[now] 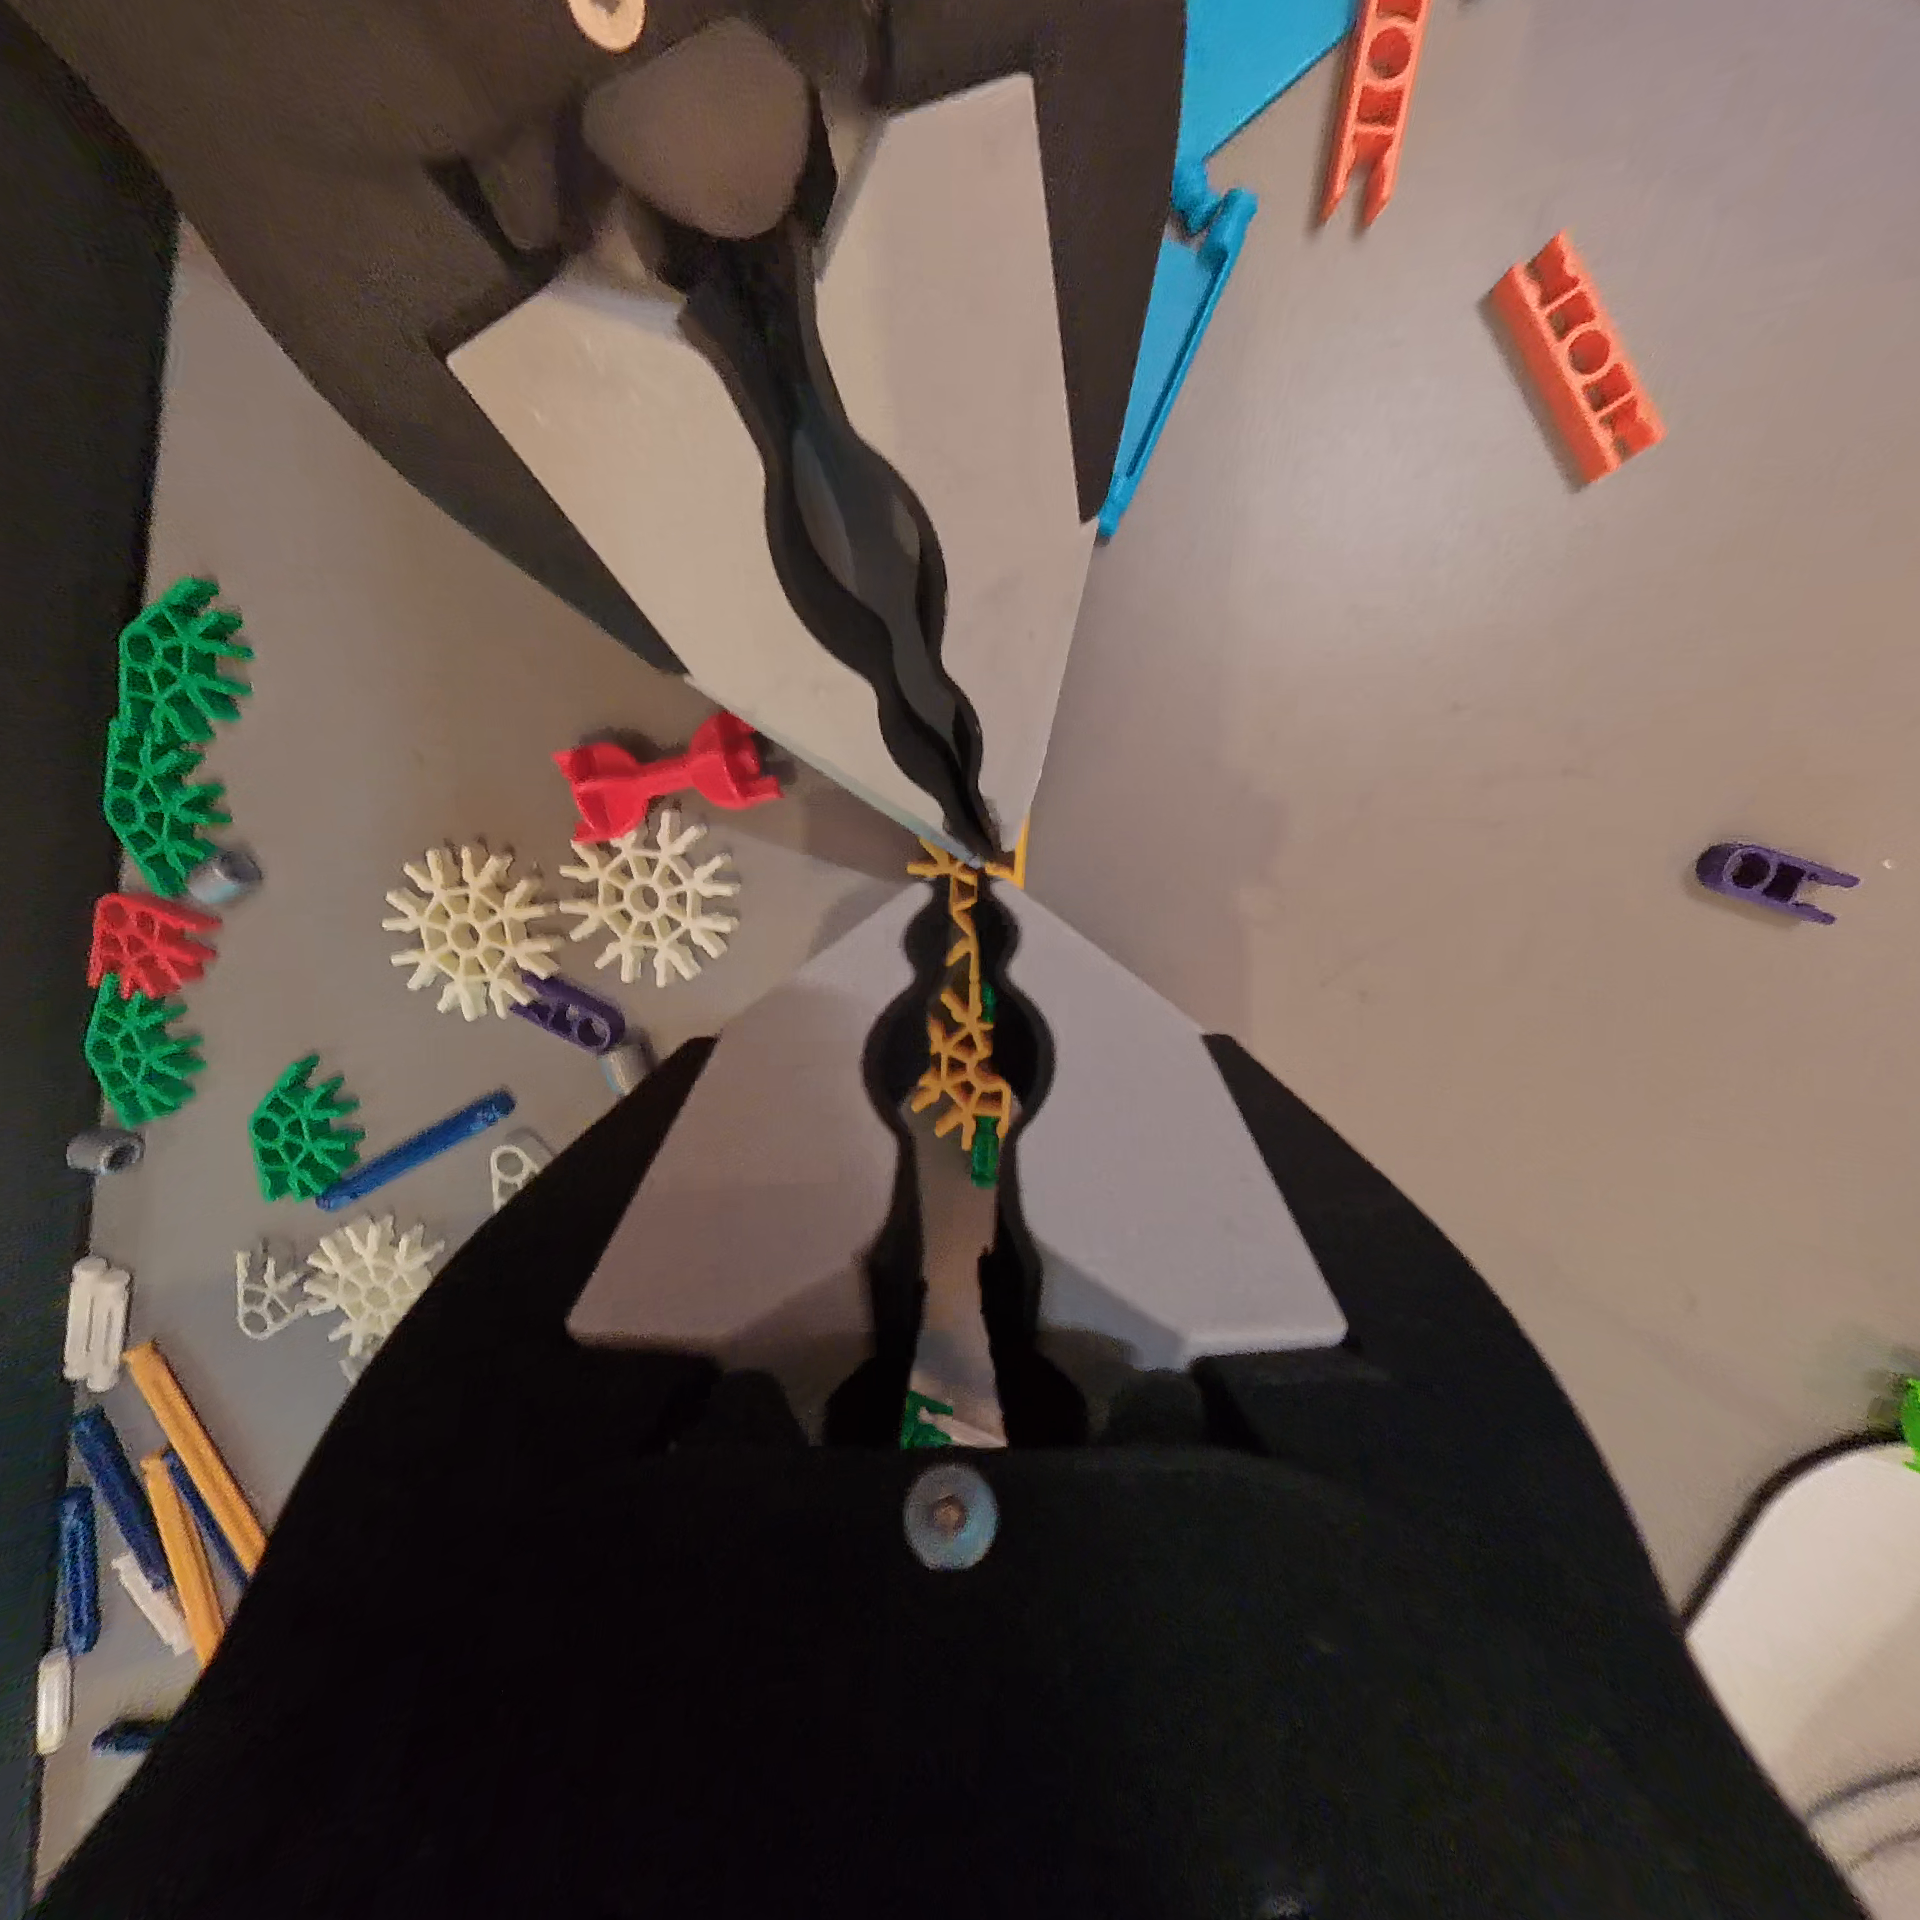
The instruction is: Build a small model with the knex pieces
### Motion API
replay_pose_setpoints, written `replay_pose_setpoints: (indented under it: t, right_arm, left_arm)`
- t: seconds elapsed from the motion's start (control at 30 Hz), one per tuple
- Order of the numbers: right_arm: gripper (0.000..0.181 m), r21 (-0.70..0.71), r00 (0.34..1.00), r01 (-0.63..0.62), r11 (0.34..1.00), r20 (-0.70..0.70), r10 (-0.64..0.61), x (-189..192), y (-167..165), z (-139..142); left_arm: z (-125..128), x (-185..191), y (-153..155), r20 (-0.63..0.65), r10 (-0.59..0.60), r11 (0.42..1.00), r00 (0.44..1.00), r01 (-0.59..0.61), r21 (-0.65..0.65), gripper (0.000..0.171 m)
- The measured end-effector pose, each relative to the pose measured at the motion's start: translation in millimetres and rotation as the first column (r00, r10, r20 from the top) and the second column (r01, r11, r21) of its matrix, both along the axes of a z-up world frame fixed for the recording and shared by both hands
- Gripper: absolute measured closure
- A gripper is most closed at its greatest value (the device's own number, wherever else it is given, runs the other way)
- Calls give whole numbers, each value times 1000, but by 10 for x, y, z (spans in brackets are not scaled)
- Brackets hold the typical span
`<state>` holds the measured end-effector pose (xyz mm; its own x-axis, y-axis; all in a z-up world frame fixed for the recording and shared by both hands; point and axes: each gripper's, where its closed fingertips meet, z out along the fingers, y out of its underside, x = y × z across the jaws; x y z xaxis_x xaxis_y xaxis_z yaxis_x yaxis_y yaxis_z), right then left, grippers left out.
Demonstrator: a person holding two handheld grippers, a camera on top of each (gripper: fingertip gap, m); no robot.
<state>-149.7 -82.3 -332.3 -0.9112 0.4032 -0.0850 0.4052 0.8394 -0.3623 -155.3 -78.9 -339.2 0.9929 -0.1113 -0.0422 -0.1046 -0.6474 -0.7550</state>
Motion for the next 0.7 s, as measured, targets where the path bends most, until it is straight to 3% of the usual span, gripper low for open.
replay_pose_setpoints:
  t: [0.27, 0.47, 0.63, 0.7]
  right_arm:
    - [181, 0, 999, 45, 999, -18, -45, -21, -12, -72]
    - [181, -18, 992, 103, 995, 80, -101, -49, -14, -100]
    - [181, -24, 986, 147, 989, 88, -145, -47, 14, -90]
    - [180, -32, 987, 145, 989, 70, -142, -30, 71, -27]
  left_arm:
    - [0, 0, 1, 16, -1, 1000, 1000, 1, -4, 171]
    - [-19, -31, 2, 3, 22, 1000, 1000, -22, -15, 171]
    - [5, -19, -25, 84, 5, 1000, 996, -4, -18, 171]
    - [54, -104, -150, 141, 53, 998, 989, -49, -27, 171]
